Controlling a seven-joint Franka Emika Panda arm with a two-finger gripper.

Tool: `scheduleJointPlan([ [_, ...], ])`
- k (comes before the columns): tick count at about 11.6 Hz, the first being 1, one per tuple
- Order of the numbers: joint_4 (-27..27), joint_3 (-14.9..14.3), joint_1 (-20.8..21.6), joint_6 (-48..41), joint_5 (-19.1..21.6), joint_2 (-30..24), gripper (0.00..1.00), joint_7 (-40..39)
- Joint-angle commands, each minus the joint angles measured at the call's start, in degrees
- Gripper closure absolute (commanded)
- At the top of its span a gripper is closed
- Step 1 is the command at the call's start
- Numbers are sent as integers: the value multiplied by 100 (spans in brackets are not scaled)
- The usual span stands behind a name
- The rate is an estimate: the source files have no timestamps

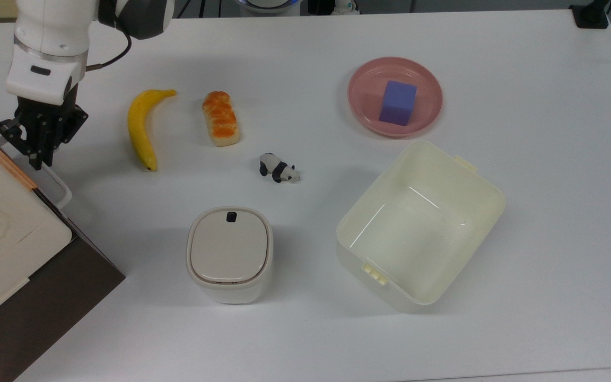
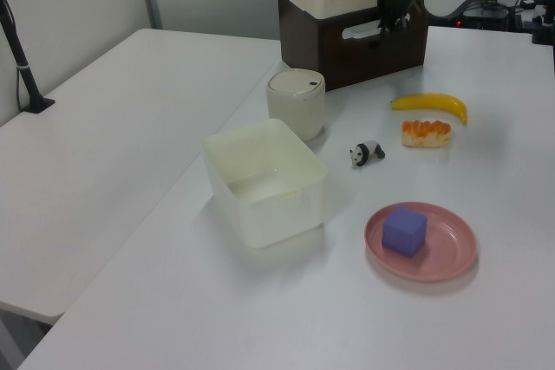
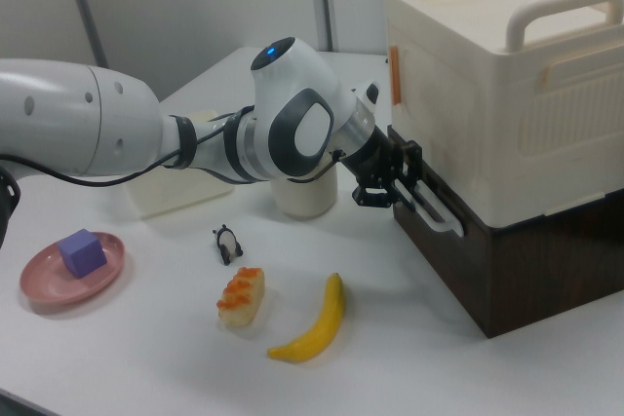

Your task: Slide open the drawer

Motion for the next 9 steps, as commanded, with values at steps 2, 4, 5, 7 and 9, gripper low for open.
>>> scheduleJointPlan([
  [2, -154, -47, -142, 148, -251, 0, 93, 422],
  [4, -224, -38, -28, -62, -251, -157, 92, 608],
  [5, -224, 5, 60, -333, -234, -245, 91, 740],
  [7, -233, 189, 122, -774, -225, -342, 91, 1021],
  [9, -268, 330, 122, -994, -225, -430, 91, 1031],
])
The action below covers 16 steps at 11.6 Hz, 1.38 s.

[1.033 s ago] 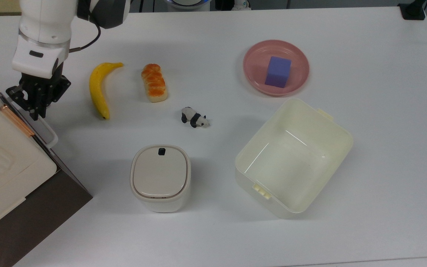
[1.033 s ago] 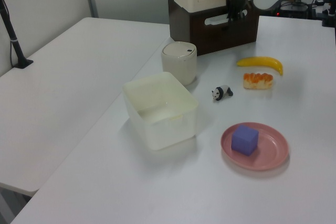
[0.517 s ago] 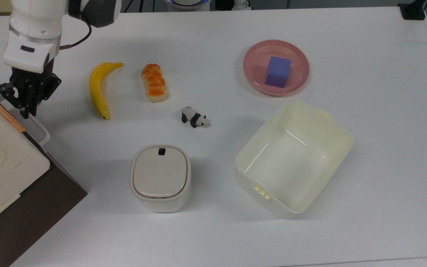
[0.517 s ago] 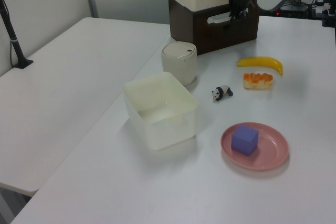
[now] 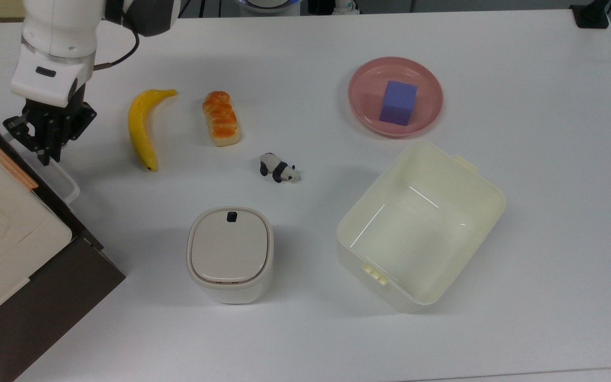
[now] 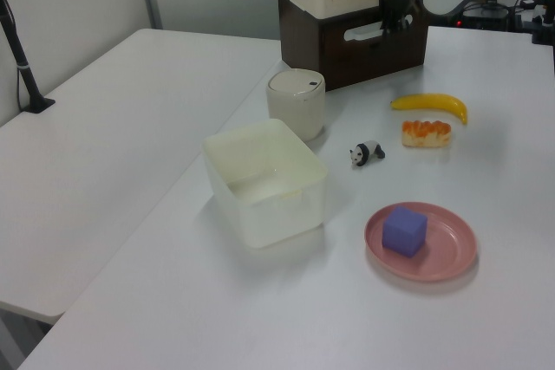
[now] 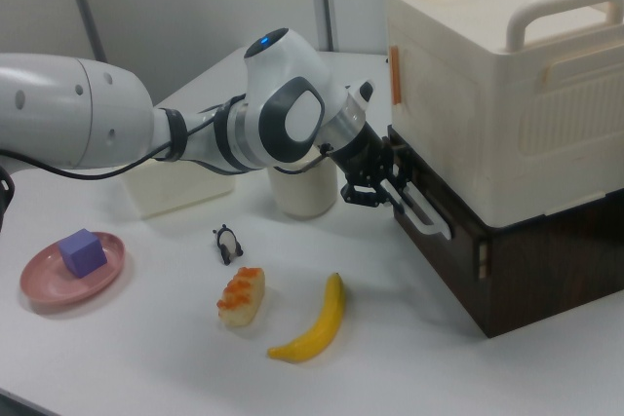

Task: Slide open the drawer
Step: 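Pull the drawer handle outward to slide the drawer open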

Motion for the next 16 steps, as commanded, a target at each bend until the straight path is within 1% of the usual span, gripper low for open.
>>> scheduleJointPlan([
  [1, -349, 204, 74, -482, -63, -433, 91, 499],
  [2, -410, 239, 83, -579, -1, -547, 90, 499],
  [3, -497, 335, 100, -736, 147, -635, 89, 491],
  [5, -516, 511, 127, -1253, 332, -829, 89, 490],
  [6, -507, 651, 127, -1491, 455, -873, 89, 499],
  [7, -498, 722, 127, -1642, 517, -908, 88, 517],
  [8, -498, 722, 127, -1678, 561, -926, 80, 517],
  [9, -498, 731, 127, -1678, 570, -926, 75, 517],
  [10, -490, 731, 127, -1687, 570, -917, 66, 508],
  [13, -481, 731, 136, -1704, 597, -926, 64, 508],
  [14, -455, 783, 170, -1905, 736, -952, 52, 517],
  [15, -393, 810, 206, -2124, 938, -1039, 30, 526],
  [16, -367, 836, 232, -2353, 1157, -1127, 21, 560],
])
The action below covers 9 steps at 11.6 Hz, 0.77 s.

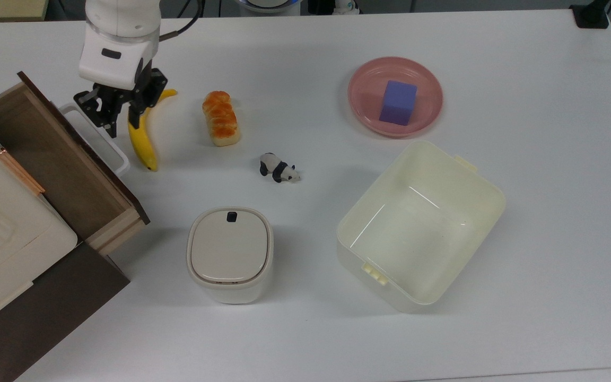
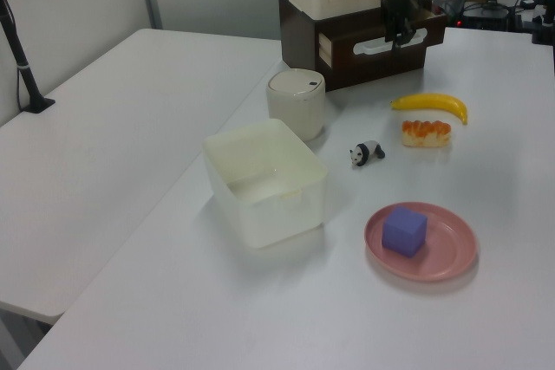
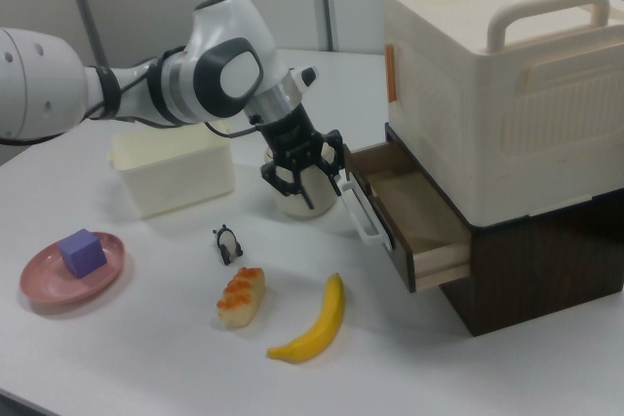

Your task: Slide open the drawer

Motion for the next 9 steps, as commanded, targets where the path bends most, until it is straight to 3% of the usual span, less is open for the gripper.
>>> scheduleJointPlan([
  [1, -53, 105, 205, -725, 625, -481, 6, 382],
  [2, 34, 115, 380, -927, 714, -491, 0, 845],
  [5, 421, 115, 1118, -1735, 785, -491, 0, 2936],
  [7, 501, 106, 1391, -1983, 794, -534, 0, 3729],
  [9, 483, -60, 1646, -1984, 1117, -754, 0, 4416],
])
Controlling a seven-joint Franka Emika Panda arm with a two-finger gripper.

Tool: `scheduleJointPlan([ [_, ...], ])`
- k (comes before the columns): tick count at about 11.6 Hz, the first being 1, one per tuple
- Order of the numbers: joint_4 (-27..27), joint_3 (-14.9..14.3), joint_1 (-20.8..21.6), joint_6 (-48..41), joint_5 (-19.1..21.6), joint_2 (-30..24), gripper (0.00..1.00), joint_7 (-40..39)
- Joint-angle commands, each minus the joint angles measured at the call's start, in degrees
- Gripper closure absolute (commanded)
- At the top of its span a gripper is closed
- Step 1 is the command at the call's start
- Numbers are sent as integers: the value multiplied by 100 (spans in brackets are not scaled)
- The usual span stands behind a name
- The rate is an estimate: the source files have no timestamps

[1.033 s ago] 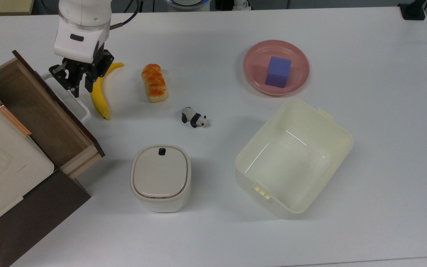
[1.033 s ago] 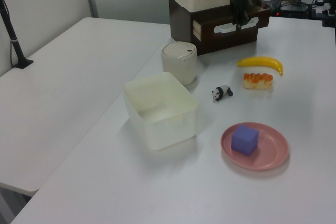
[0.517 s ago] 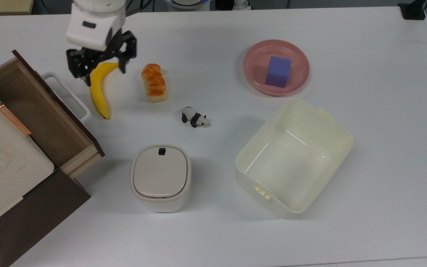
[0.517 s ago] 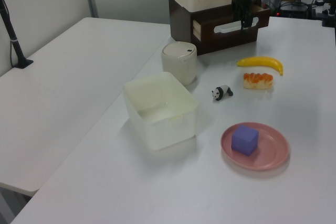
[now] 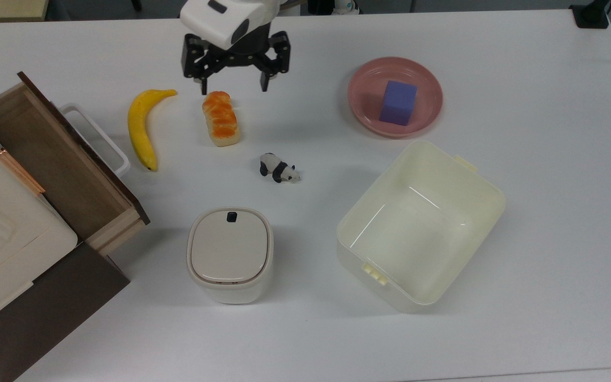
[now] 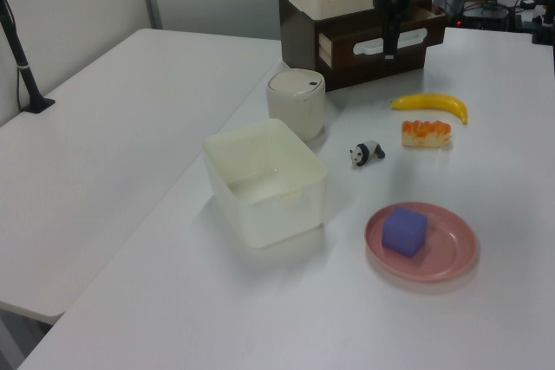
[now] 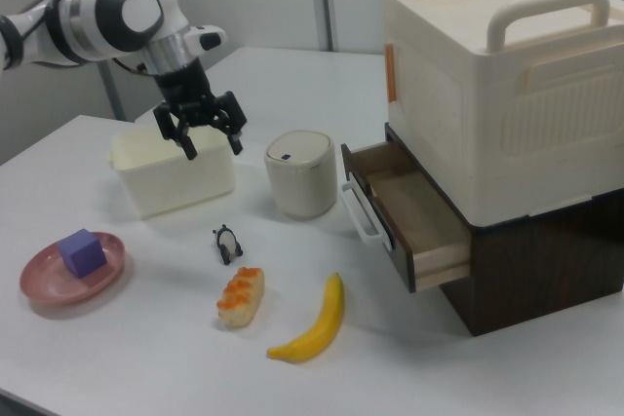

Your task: Slide open the drawer

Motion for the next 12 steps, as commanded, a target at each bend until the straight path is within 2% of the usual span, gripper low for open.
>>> scheduleJointPlan([
  [1, -51, -459, 427, -174, 706, -415, 0, 698],
  [3, -34, -1056, 718, -349, 1558, -548, 0, 760],
  [6, -25, -1208, 772, -621, 1632, -680, 0, 821],
  [12, -16, -1322, 974, -939, 1588, -689, 0, 804],
])
